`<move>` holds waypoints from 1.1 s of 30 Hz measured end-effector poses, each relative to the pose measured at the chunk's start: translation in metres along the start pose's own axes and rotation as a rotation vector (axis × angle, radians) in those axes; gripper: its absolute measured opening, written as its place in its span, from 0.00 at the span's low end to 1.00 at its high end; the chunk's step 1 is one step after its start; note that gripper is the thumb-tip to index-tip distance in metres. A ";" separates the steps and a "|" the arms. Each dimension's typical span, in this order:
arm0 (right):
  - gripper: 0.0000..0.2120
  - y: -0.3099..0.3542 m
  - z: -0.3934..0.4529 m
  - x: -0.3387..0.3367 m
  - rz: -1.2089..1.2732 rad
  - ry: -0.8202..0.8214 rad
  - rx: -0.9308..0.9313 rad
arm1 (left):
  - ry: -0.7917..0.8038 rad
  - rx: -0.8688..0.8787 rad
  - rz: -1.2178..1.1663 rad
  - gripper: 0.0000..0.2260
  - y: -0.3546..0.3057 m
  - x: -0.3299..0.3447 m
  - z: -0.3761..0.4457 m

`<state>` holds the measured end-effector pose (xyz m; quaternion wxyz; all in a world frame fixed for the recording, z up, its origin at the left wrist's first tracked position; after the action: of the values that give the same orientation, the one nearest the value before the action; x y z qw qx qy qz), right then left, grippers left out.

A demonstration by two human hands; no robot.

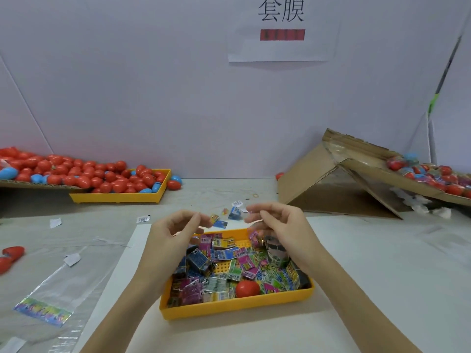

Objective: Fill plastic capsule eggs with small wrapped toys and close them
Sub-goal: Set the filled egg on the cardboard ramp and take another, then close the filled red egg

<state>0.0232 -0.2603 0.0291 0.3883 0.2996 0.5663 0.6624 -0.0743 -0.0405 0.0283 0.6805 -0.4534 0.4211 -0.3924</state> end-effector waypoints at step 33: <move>0.13 -0.004 -0.016 0.040 -1.146 0.235 -0.067 | -0.171 0.291 0.751 0.03 -0.005 -0.047 0.104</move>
<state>-0.0104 -0.2345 0.0203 0.6284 -0.1421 0.6559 0.3933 0.0056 0.0307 0.0673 0.8661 -0.1981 0.4392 -0.1330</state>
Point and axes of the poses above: each hand's wrist, its own z-axis towards the middle knuckle, its own x-axis out of the palm, y = z × x, the point moved 4 cm from there along z, towards the middle knuckle, and after that the axes turned 4 degrees about y, right-handed, at the moved point
